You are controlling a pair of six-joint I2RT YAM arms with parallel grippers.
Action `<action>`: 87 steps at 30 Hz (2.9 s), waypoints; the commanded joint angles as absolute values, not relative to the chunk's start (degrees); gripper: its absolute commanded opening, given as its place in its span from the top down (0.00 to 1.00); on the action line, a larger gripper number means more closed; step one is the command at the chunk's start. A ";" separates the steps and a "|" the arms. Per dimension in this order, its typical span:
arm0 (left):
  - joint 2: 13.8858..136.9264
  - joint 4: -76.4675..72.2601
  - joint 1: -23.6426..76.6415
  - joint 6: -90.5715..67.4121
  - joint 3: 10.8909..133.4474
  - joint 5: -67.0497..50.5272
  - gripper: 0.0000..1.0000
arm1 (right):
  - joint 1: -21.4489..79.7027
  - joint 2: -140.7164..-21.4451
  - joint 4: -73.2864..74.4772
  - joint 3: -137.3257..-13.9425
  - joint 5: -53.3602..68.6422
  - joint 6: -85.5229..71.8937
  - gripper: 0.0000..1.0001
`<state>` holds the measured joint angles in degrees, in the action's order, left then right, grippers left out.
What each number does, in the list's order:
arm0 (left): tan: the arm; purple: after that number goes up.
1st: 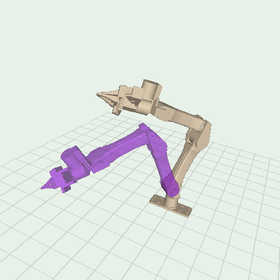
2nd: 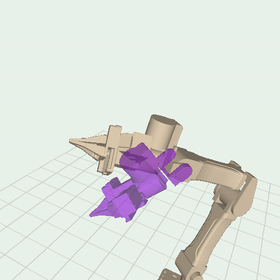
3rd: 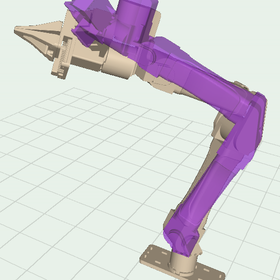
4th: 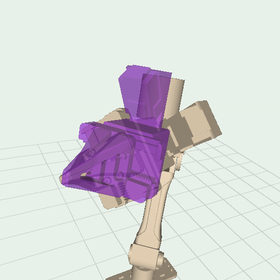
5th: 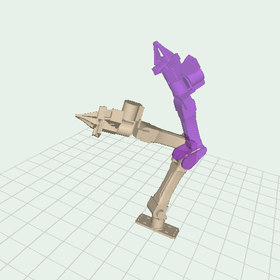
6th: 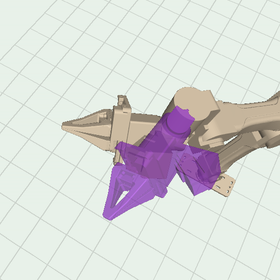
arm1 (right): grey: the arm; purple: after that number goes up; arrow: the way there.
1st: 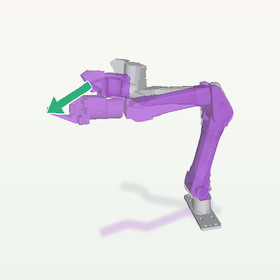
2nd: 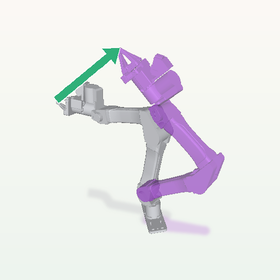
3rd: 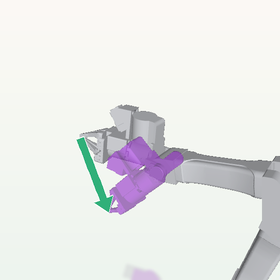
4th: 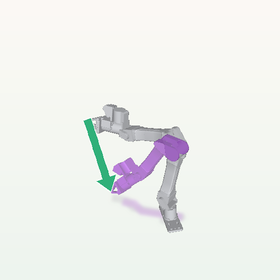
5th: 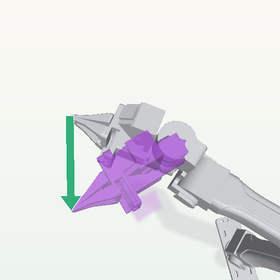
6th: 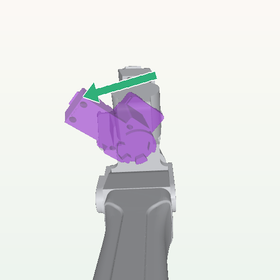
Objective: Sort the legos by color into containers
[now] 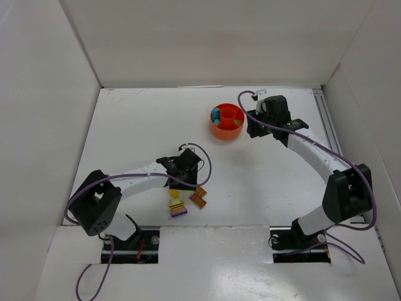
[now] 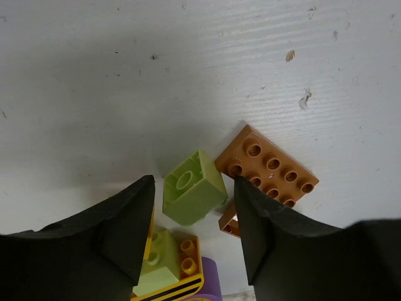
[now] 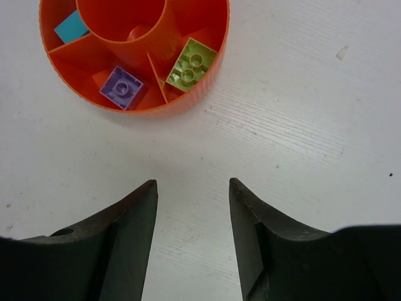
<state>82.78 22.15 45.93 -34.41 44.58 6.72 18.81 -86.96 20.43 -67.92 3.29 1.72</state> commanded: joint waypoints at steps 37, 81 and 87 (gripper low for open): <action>117.58 19.51 46.85 -14.86 119.15 6.42 0.86 | 0.27 -58.62 23.99 -51.77 -7.55 -6.24 0.21; 136.23 16.44 45.79 -14.68 131.48 20.04 0.63 | -3.52 -63.54 24.52 -51.77 -7.12 -1.05 0.18; 136.23 16.44 45.79 -14.68 131.48 20.04 0.53 | -3.52 -63.54 24.52 -51.77 -7.12 -1.05 0.18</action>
